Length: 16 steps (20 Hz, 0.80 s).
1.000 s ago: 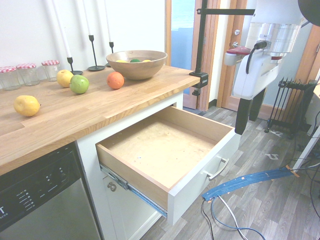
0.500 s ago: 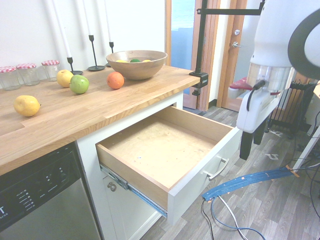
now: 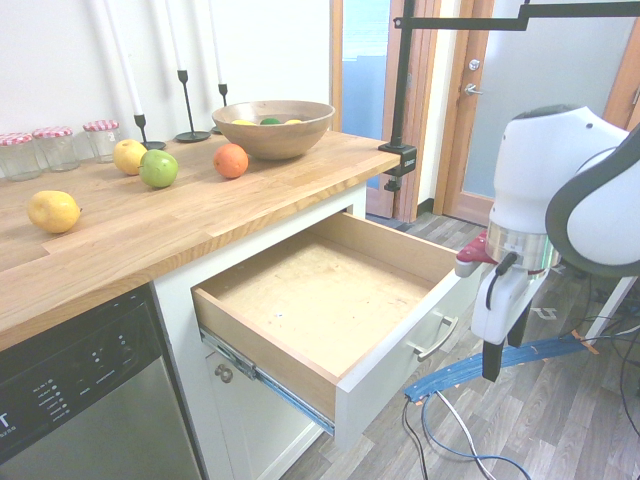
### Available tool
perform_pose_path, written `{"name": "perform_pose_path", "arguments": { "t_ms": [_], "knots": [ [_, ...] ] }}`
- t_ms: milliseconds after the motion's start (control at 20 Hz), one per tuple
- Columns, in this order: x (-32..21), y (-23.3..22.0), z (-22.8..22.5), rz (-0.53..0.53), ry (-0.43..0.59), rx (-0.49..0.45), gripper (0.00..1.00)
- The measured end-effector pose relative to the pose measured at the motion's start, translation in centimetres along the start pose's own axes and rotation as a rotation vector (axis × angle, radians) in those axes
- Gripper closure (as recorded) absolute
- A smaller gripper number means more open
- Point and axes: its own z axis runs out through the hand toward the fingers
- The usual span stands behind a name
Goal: Close the drawer
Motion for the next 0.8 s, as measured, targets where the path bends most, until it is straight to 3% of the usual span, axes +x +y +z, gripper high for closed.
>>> {"name": "perform_pose_path", "arguments": {
  "t_ms": [300,350,800],
  "knots": [
    [0.5,-0.3,2.2,-0.010,0.053,0.064,0.00],
    [0.6,-0.4,2.6,-0.014,0.050,0.069,1.00],
    [2.1,-1.5,4.3,-0.047,0.043,0.096,1.00]
  ]
}}
